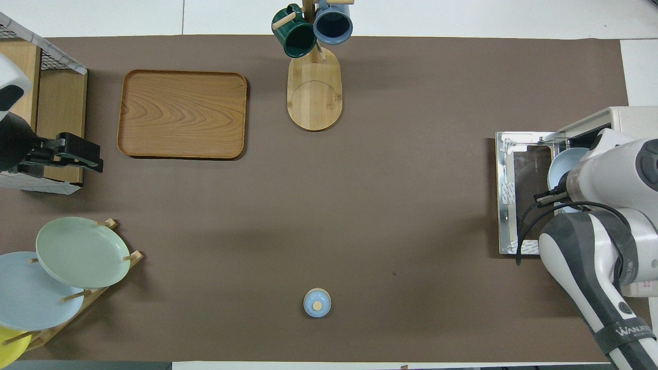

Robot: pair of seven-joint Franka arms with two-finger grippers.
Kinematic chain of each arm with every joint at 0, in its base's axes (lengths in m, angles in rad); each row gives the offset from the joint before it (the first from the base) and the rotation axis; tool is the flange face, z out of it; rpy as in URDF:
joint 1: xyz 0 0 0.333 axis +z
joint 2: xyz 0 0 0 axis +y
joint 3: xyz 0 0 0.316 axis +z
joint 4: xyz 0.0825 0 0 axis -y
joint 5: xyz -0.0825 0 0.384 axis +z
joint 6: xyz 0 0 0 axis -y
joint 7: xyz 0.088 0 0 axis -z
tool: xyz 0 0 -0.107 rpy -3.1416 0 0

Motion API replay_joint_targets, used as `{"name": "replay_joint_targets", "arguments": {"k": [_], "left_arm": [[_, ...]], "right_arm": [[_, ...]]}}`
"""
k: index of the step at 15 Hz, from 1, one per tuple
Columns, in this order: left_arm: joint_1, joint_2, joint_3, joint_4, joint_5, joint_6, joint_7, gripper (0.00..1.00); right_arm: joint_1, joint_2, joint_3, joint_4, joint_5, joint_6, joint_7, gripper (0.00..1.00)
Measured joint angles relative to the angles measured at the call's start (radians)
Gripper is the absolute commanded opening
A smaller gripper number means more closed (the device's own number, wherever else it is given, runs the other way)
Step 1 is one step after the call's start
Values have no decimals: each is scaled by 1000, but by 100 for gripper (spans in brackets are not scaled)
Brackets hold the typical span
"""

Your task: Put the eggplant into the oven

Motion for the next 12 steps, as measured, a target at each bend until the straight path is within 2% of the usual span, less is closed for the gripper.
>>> {"name": "replay_joint_targets", "arguments": {"k": [3, 4, 8, 12], "left_arm": [[0, 0, 0, 0, 0, 0, 0, 100], [0, 0, 0, 0, 0, 0, 0, 100], [0, 0, 0, 0, 0, 0, 0, 100], [0, 0, 0, 0, 0, 0, 0, 100]], "right_arm": [[-13, -26, -8, -54, 0, 47, -54, 0], [-13, -32, -11, -57, 0, 47, -58, 2], [-13, -35, -12, -63, 0, 46, -59, 23], [-11, -36, -12, -52, 0, 9, -61, 26]]}}
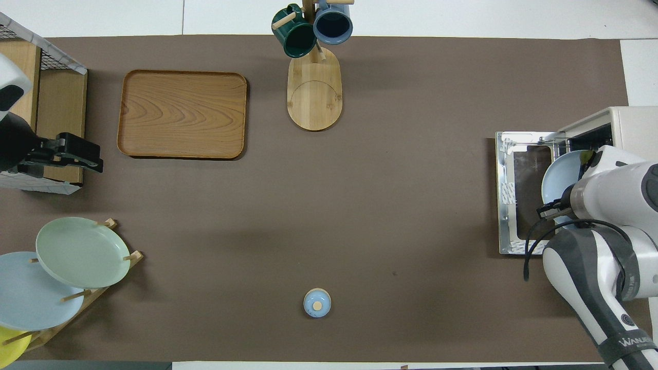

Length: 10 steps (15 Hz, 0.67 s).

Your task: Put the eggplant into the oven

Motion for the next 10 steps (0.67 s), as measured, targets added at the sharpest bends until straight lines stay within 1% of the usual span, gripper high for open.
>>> {"name": "replay_joint_targets", "arguments": {"k": [2, 4, 5, 7, 10], "left_arm": [[0, 0, 0, 0, 0, 0, 0, 100], [0, 0, 0, 0, 0, 0, 0, 100], [0, 0, 0, 0, 0, 0, 0, 100], [0, 0, 0, 0, 0, 0, 0, 100], [0, 0, 0, 0, 0, 0, 0, 100]], "right_arm": [[19, -2, 4, 53, 8, -63, 0, 25], [62, 0, 7, 118, 59, -103, 0, 10], [77, 3, 8, 135, 79, -103, 0, 0], [100, 24, 10, 143, 103, -80, 17, 0], [140, 99, 10, 142, 104, -29, 130, 0]]}}
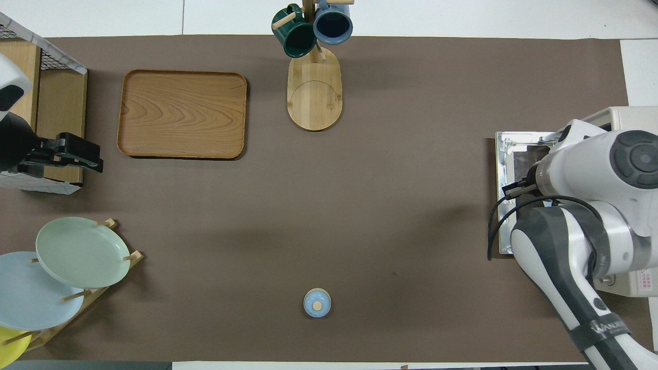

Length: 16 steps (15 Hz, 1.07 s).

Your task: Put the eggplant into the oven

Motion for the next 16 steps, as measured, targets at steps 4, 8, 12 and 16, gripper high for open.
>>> {"name": "replay_joint_targets", "arguments": {"k": [4, 8, 12, 16], "left_arm": [[0, 0, 0, 0, 0, 0, 0, 100], [0, 0, 0, 0, 0, 0, 0, 100], [0, 0, 0, 0, 0, 0, 0, 100], [0, 0, 0, 0, 0, 0, 0, 100]], "right_arm": [[23, 79, 1, -18, 1, 111, 56, 0], [33, 86, 0, -54, 4, 134, 69, 0], [39, 109, -2, -71, 8, 170, 80, 0], [33, 155, -5, -73, 9, 188, 80, 0]]}}
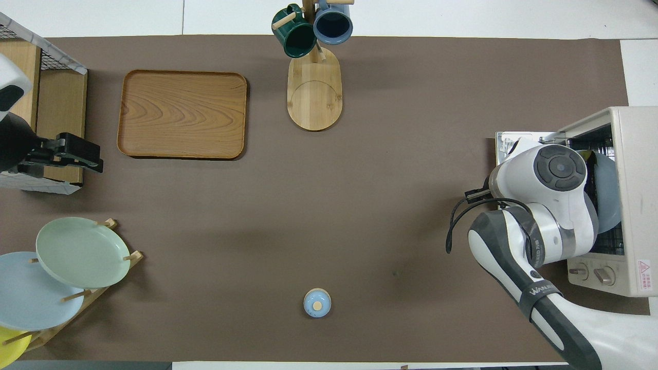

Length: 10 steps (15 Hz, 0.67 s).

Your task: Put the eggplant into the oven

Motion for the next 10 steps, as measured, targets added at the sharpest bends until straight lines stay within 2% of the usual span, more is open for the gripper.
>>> {"name": "replay_joint_targets", "arguments": {"k": [6, 10], "left_arm": [[0, 0, 0, 0, 0, 0, 0, 100], [0, 0, 0, 0, 0, 0, 0, 100]], "right_arm": [[-1, 12, 0, 0, -10, 8, 0, 0], [-1, 12, -1, 3, -109, -15, 0, 0]]}}
